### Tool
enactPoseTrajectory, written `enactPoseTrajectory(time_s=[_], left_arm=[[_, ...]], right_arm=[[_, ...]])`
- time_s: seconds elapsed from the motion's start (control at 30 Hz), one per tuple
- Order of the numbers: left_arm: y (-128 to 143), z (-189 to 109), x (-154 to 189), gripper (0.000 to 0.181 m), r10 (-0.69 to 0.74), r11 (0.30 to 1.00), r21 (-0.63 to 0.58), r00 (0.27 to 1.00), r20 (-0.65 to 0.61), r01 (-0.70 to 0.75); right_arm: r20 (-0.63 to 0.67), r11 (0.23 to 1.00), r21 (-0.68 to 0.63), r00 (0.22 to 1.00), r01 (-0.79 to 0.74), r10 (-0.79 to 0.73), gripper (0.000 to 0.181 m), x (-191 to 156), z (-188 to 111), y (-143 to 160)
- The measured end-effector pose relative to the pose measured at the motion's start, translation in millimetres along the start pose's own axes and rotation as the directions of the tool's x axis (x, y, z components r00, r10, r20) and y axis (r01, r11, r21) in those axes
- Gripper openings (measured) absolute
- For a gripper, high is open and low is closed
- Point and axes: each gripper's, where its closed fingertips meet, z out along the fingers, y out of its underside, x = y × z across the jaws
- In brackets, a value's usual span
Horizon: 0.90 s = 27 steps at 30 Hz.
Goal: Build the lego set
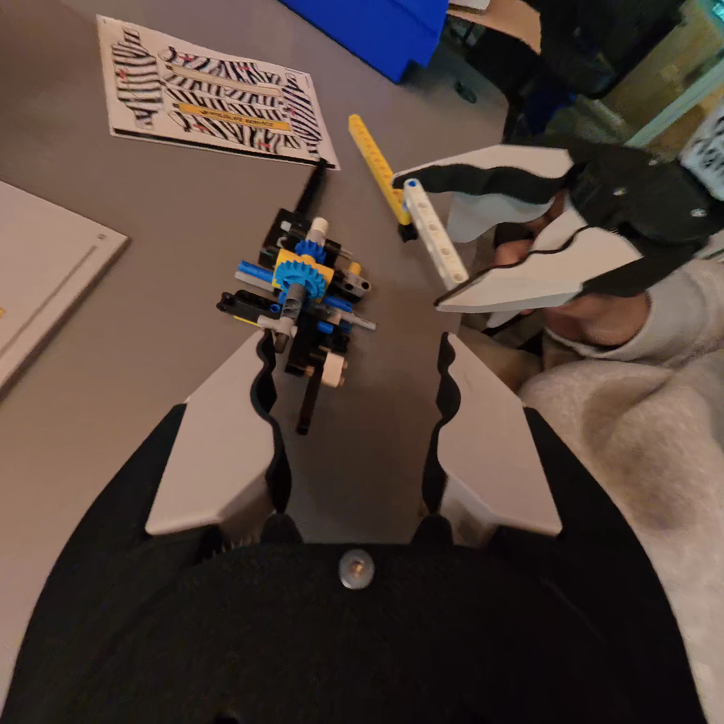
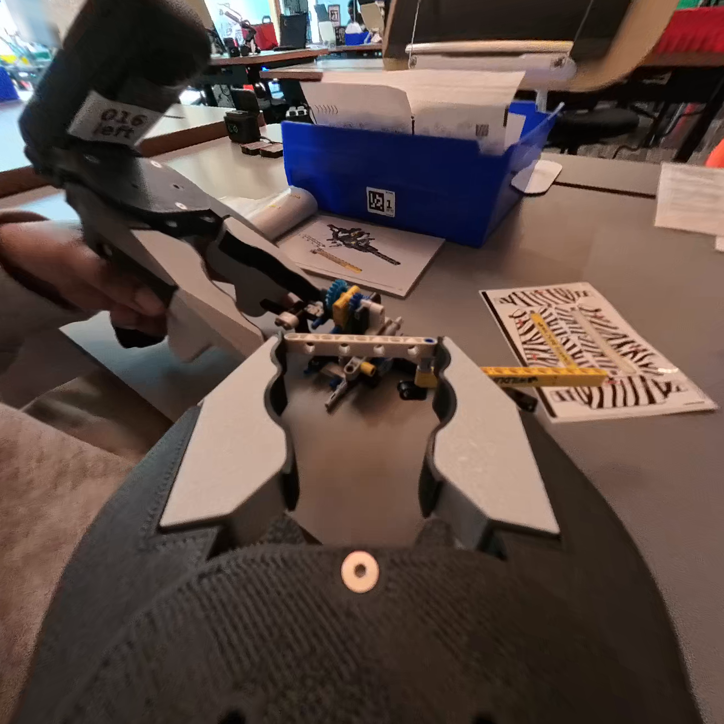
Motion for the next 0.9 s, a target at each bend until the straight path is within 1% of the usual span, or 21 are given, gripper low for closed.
enactPoseTrajectory(time_s=[0.07, 0.13, 0.2, 0.27, 0.33, 0.4, 0.47, 0.6, 0.73, 0.9], left_arm=[[5.0, -1.4, 12.1, 0.079, -0.046, 0.999, -0.006, 0.998, -0.051, 0.046], [9.9, -3.1, 20.7, 0.075, -0.073, 0.997, -0.011, 0.994, -0.079, 0.073], [11.6, -4.6, 20.1, 0.072, -0.094, 0.996, 0.005, 0.994, -0.061, 0.094], [7.2, -7.4, 18.3, 0.069, -0.12, 0.991, 0.05, 0.991, -0.054, 0.123], [-1.4, -10.7, 15.1, 0.066, -0.161, 0.98, 0.107, 0.985, -0.059, 0.167], [-7.3, -12.9, 9.4, 0.067, -0.191, 0.969, 0.148, 0.98, -0.058, 0.197], [-5.3, -11.9, 5.3, 0.067, -0.202, 0.968, 0.143, 0.978, -0.056, 0.208], [-0.3, -9.3, 4.8, 0.069, -0.205, 0.97, 0.121, 0.977, -0.055, 0.21], [-1.5, -10.3, 2.7, 0.068, -0.189, 0.973, 0.129, 0.981, -0.035, 0.192], [-2.1, -13.3, -1.5, 0.069, -0.198, 0.968, 0.148, 0.98, -0.032, 0.201]], right_arm=[[-0.009, 0.999, -0.011, 0.999, -0.031, 0.031, 0.075, 3.0, 0.0, 7.7], [0.015, 0.996, -0.01, 0.996, -0.086, 0.087, 0.075, 2.5, -1.2, 13.1], [0.036, 0.988, -0.015, 0.988, -0.152, 0.152, 0.075, 3.3, -2.0, 19.1], [0.051, 0.985, -0.019, 0.984, -0.172, 0.172, 0.075, 5.8, -0.8, 23.1], [0.07, 0.986, -0.006, 0.984, -0.165, 0.165, 0.075, 5.7, 1.1, 18.9], [0.068, 0.992, -0.015, 0.99, -0.124, 0.125, 0.075, 4.3, 5.1, 20.1], [0.05, 0.996, -0.038, 0.995, -0.079, 0.081, 0.075, 2.3, 7.8, 25.5], [0.007, 0.988, -0.153, 1.0, -0.024, 0.025, 0.075, 4.3, 9.7, 46.1], [0.013, 0.98, -0.193, 0.998, -0.051, 0.054, 0.077, 4.2, 5.9, 49.2], [0.03, 0.968, -0.248, 0.998, -0.043, 0.052, 0.089, 2.5, -3.1, 52.5]])
